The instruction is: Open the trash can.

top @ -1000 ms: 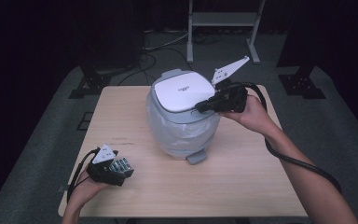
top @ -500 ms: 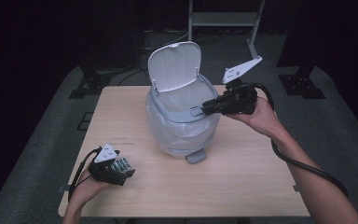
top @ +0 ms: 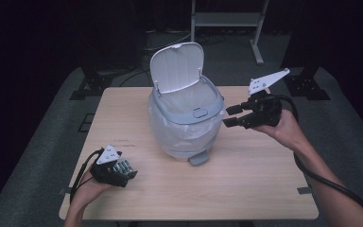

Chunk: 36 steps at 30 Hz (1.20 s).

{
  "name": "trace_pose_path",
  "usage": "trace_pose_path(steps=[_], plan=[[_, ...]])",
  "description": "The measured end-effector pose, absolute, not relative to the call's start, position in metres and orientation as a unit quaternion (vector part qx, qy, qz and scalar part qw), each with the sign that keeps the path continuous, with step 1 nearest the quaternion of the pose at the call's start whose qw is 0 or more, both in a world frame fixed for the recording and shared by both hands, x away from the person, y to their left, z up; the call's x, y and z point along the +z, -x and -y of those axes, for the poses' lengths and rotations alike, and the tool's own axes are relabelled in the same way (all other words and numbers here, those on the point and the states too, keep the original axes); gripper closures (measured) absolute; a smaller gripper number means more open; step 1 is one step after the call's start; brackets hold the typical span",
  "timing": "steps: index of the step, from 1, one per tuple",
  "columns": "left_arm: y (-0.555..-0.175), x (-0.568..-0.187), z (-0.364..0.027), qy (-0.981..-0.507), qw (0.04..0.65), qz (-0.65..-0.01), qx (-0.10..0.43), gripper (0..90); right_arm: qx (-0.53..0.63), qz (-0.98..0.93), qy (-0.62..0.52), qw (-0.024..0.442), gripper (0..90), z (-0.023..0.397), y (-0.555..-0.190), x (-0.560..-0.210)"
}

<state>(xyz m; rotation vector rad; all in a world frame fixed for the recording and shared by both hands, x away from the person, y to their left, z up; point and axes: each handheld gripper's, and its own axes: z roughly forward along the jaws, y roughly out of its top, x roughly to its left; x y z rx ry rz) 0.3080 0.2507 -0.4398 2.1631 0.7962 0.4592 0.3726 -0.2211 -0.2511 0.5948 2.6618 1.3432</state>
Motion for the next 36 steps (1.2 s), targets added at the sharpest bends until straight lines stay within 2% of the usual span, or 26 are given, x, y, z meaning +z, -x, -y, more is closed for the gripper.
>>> trace_pose_path(steps=[6, 20, 36], plan=[[-0.307, -0.44, -0.252, -0.851, 0.384, -0.311, 0.176, 3.1, 0.439, -0.873, -0.205, 0.052, 39.7, 0.234, -0.367, -0.269], [-0.312, -0.44, -0.252, -0.857, 0.378, -0.304, 0.175, 3.1, 0.43, -0.873, -0.226, 0.052, 32.5, 0.251, -0.364, -0.316], [-0.318, -0.452, -0.269, -0.872, 0.349, -0.299, 0.168, 4.6, 0.424, -0.873, -0.237, 0.054, 29.2, 0.262, -0.355, -0.349]])
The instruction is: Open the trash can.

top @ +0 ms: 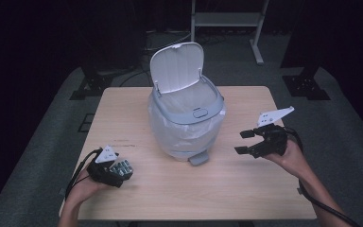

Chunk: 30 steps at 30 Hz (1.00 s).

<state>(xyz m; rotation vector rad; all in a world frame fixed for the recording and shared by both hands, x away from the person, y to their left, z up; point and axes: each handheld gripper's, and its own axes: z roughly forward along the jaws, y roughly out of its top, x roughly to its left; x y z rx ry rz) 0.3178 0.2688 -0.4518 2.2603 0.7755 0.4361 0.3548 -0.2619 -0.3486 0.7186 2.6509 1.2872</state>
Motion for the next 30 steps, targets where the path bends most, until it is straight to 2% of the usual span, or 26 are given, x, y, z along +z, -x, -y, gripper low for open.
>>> trace_pose_path(steps=[9, 16, 24, 26, 30], plan=[[-0.321, -0.458, -0.28, -0.875, 0.336, -0.306, 0.165, 5.8, 0.426, -0.87, -0.243, 0.041, 29.2, 0.266, -0.351, -0.368], [-0.326, -0.461, -0.281, -0.883, 0.333, -0.298, 0.146, 12.0, 0.426, -0.87, -0.243, 0.038, 29.1, 0.27, -0.348, -0.377], [-0.33, -0.466, -0.282, -0.887, 0.316, -0.309, 0.129, 14.5, 0.422, -0.872, -0.244, 0.041, 28.5, 0.274, -0.345, -0.385], [-0.33, -0.465, -0.283, -0.888, 0.32, -0.308, 0.123, 22.1, 0.421, -0.873, -0.243, 0.041, 28.4, 0.274, -0.344, -0.387], [-0.33, -0.466, -0.285, -0.888, 0.319, -0.309, 0.117, 28.5, 0.422, -0.872, -0.244, 0.039, 28.1, 0.277, -0.343, -0.391]])
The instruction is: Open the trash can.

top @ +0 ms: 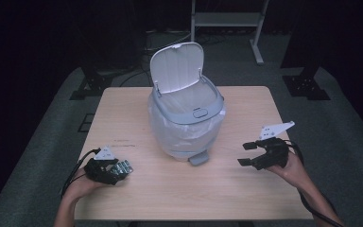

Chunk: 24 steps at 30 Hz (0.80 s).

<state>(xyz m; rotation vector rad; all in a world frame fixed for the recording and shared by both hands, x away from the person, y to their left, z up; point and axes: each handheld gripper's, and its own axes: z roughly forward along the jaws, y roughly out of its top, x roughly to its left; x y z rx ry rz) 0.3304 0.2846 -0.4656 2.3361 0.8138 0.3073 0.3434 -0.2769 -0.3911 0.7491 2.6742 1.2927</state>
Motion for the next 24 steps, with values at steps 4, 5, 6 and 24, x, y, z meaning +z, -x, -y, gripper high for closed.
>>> trace_pose_path(steps=[4, 5, 6, 24], plan=[[-0.33, -0.464, -0.285, -0.889, 0.321, -0.307, 0.116, 33.2, 0.423, -0.87, -0.25, 0.038, 27.4, 0.28, -0.342, -0.396], [-0.329, -0.464, -0.284, -0.887, 0.324, -0.309, 0.116, 33.2, 0.422, -0.871, -0.249, 0.039, 27.3, 0.28, -0.342, -0.397], [-0.33, -0.463, -0.284, -0.886, 0.325, -0.309, 0.115, 33.2, 0.423, -0.87, -0.249, 0.039, 27.1, 0.281, -0.341, -0.399], [-0.331, -0.419, -0.276, -0.89, 0.33, -0.292, 0.12, 33.3, 0.428, -0.863, -0.265, 0.04, 25.1, 0.29, -0.337, -0.419]])
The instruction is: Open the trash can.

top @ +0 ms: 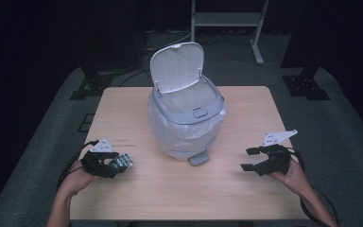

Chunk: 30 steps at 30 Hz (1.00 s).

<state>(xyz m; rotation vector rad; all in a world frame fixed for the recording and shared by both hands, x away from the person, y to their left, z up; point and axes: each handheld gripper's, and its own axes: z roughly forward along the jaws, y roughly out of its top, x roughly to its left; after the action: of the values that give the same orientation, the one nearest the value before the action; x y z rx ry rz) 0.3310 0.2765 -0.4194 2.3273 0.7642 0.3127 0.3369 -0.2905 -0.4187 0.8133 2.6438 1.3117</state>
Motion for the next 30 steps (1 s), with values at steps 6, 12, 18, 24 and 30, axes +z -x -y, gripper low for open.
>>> trace_pose_path(steps=[6, 12, 18, 24, 30], plan=[[-0.33, -0.402, -0.276, -0.888, 0.343, -0.283, 0.118, 33.3, 0.424, -0.864, -0.269, 0.044, 25.0, 0.292, -0.337, -0.42], [-0.33, -0.385, -0.274, -0.89, 0.345, -0.274, 0.119, 33.3, 0.422, -0.865, -0.268, 0.045, 25.0, 0.291, -0.337, -0.421], [-0.33, -0.37, -0.272, -0.893, 0.341, -0.267, 0.121, 33.3, 0.419, -0.866, -0.269, 0.046, 24.5, 0.291, -0.337, -0.421], [-0.331, -0.359, -0.27, -0.895, 0.34, -0.261, 0.122, 33.3, 0.418, -0.866, -0.271, 0.045, 23.3, 0.291, -0.337, -0.424], [-0.333, -0.347, -0.267, -0.896, 0.344, -0.256, 0.119, 33.3, 0.416, -0.866, -0.276, 0.04, 22.9, 0.291, -0.339, -0.426]])
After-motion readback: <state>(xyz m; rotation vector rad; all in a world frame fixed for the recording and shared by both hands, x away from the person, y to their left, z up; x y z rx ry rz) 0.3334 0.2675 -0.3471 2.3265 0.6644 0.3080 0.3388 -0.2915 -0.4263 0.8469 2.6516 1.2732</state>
